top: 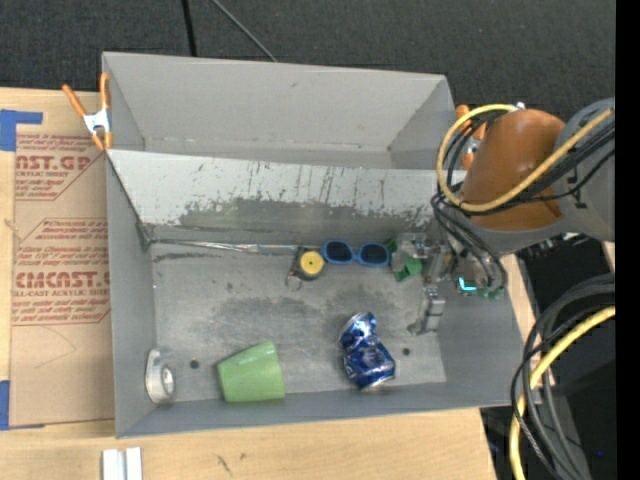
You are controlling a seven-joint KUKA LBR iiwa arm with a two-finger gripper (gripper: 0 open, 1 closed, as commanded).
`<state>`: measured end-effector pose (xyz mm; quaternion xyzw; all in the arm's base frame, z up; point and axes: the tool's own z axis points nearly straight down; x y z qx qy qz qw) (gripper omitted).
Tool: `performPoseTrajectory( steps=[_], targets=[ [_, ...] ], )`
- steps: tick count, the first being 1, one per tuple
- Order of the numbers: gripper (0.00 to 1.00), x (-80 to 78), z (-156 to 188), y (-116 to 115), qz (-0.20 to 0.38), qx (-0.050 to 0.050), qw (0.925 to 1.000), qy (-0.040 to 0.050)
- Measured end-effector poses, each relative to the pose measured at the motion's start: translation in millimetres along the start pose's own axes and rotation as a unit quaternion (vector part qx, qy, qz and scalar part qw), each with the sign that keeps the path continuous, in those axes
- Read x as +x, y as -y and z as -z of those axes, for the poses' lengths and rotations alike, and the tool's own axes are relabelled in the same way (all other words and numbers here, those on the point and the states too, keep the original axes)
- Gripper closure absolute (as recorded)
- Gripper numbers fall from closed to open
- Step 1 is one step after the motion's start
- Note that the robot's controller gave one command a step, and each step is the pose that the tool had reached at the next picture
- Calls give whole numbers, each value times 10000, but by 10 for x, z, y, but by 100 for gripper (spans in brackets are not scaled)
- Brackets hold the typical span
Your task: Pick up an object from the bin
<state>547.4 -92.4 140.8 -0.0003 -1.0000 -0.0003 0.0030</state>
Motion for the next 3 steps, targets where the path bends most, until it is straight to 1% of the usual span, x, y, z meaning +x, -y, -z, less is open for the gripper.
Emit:
performPoseTrajectory(
  steps=[1, 2, 3],
  targets=[
    [0, 503, -558, -653, 300, 10, 9995, 107],
    [100, 475, -553, -671, 304, 6, 9994, 178],
    [100, 407, 199, -700, 334, 5, 9994, 78]
  ],
)
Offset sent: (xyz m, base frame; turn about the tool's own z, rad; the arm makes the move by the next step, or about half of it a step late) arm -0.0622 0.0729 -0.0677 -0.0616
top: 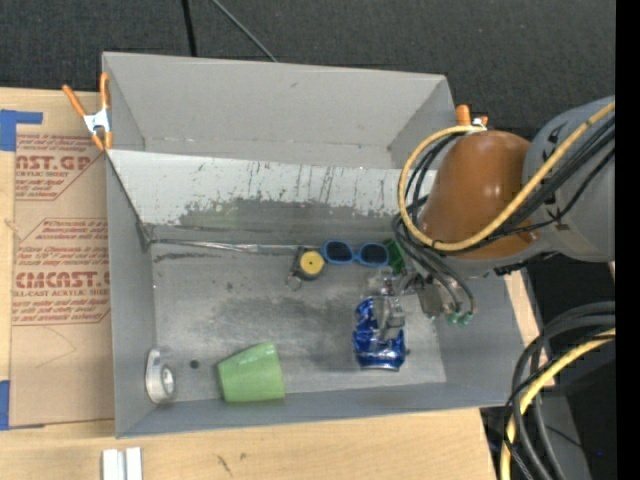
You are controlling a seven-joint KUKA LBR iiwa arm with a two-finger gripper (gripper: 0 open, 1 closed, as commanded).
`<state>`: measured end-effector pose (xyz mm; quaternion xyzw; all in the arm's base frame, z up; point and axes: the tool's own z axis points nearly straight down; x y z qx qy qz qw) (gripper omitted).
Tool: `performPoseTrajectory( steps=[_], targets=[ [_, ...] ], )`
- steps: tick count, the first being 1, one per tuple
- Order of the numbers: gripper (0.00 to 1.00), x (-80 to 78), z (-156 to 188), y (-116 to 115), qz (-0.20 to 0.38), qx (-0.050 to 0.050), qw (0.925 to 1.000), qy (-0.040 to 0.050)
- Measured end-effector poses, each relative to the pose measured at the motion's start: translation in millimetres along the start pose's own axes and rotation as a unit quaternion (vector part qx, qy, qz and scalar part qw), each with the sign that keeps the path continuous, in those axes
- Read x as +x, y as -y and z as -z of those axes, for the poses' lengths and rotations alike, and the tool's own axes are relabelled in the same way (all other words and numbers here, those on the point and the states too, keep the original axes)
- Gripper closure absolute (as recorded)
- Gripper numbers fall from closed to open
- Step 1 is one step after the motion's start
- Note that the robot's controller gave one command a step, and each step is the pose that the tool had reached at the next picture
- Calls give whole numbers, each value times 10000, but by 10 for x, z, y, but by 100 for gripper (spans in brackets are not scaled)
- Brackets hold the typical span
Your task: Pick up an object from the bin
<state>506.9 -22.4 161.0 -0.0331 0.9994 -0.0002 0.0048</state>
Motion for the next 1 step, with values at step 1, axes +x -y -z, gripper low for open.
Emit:
performPoseTrajectory(
  steps=[1],
  targets=[
    [100, 122, 595, -10, -43, 0, 10000, -12]
  ],
)
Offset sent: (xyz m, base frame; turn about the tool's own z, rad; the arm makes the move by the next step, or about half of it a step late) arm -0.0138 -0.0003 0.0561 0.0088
